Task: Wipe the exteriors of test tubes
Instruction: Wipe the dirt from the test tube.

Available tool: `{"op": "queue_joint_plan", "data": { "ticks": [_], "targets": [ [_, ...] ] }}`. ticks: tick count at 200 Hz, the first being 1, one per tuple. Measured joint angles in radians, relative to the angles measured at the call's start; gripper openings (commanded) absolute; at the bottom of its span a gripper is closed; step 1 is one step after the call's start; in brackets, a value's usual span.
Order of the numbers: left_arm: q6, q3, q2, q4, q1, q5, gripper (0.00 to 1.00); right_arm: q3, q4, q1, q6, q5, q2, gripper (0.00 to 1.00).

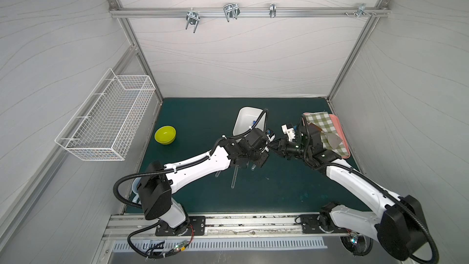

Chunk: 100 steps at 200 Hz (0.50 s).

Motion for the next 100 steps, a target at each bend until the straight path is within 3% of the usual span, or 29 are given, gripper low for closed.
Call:
{"op": "queue_joint_plan", "data": {
  "ticks": [51,100],
  "targets": [
    [-0.035,-0.061,-0.032,0.025,0.0,0.036,0.27,0.046,-0.029,-0.109,-0.03,-0.027,0.039,0.04],
    [-0.041,-0.076,-0.045,0.028,-0.001,0.04,0.28,0.059,-0.032,-0.109,-0.034,-0.043,0.043,0.04]
  ]
}}
